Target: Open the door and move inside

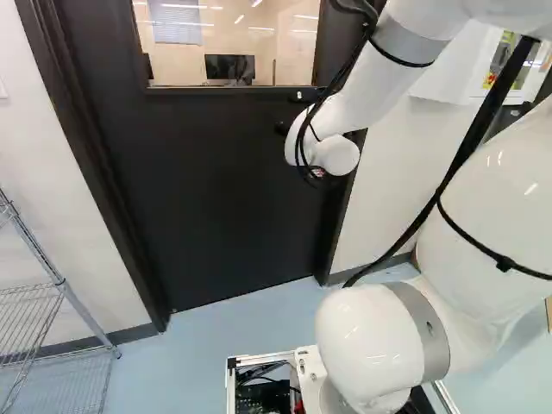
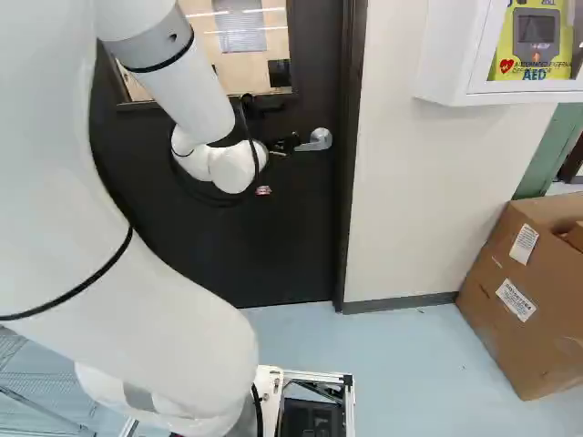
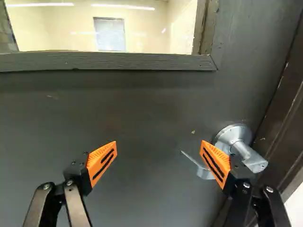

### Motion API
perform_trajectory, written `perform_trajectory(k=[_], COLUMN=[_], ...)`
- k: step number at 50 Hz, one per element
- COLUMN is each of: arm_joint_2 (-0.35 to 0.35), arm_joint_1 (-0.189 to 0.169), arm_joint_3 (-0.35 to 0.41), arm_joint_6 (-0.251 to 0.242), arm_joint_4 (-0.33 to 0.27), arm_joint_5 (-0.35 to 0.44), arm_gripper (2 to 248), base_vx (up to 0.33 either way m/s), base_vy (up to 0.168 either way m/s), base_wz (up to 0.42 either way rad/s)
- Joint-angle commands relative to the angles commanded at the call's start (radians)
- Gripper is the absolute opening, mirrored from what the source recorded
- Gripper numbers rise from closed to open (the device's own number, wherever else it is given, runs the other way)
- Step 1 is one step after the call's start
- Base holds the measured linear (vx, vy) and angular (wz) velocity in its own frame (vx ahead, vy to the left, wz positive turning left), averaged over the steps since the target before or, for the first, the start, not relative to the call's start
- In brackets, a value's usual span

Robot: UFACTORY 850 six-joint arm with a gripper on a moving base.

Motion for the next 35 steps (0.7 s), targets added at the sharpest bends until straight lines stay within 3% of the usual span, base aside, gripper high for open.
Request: perform_trajectory(k=[35], arm_joint_2=[-0.063], arm_joint_1=[0.000], arm_joint_3=[0.018], arm_joint_6=[0.000], arm_joint_4=[0.000], arm_joint_5=[0.000], arm_gripper=[247], base_vx=[0.000], base_vy=[0.000], base_wz=[0.000])
